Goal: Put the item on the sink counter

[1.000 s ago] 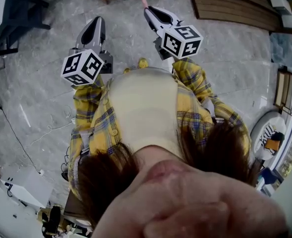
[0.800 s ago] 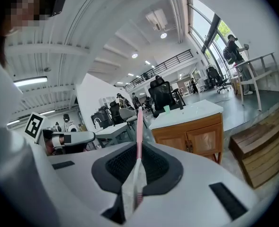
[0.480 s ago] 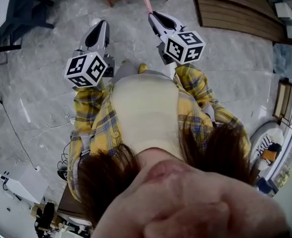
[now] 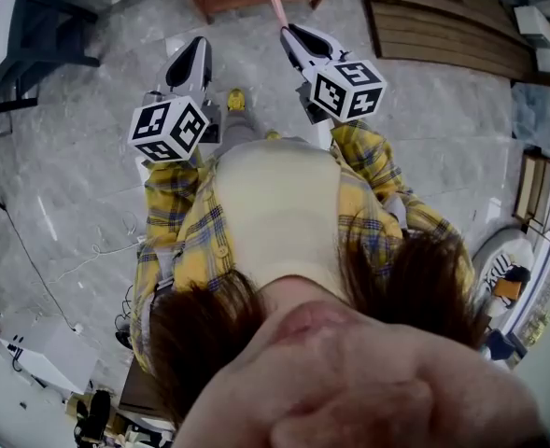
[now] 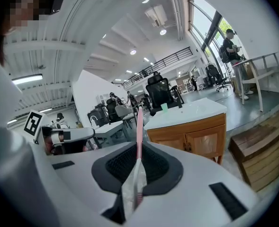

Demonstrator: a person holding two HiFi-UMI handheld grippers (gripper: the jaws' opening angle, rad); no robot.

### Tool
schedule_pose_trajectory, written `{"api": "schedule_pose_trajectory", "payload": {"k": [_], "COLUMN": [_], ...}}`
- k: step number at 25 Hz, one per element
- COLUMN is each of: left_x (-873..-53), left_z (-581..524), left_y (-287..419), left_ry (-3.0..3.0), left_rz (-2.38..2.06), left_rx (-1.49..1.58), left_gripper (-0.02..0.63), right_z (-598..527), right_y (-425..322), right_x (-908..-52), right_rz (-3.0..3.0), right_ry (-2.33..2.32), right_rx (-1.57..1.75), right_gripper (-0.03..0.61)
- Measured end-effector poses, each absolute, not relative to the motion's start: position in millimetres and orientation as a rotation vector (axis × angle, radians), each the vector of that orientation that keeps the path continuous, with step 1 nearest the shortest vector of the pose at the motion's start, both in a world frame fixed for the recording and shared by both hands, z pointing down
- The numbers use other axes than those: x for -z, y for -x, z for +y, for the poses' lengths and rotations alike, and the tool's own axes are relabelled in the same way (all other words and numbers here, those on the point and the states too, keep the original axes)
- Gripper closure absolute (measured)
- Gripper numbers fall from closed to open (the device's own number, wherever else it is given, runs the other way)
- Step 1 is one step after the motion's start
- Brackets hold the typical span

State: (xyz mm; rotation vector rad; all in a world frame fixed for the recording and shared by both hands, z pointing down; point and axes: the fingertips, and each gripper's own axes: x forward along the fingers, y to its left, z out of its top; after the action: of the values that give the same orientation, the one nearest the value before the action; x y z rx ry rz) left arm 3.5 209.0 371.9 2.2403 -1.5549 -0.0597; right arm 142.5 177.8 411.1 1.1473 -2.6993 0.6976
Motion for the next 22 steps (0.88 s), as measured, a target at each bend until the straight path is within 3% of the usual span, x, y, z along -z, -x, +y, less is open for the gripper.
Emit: {"api": "schedule_pose_trajectory", "payload": {"k": [22], "left_x": [-373], "left_z": [82], "left_y": [79], "left_ry": [-2.274], "left_rz": [-1.483], "left_rx": [0.036], "left_gripper": [0.607], "right_z": [52], "right_y": [-58], "right_x": [-412], "right_rz": [-2.637], "right_ry": [-1.232], "right_rx": [-0.735], "right_gripper": [0.54]}}
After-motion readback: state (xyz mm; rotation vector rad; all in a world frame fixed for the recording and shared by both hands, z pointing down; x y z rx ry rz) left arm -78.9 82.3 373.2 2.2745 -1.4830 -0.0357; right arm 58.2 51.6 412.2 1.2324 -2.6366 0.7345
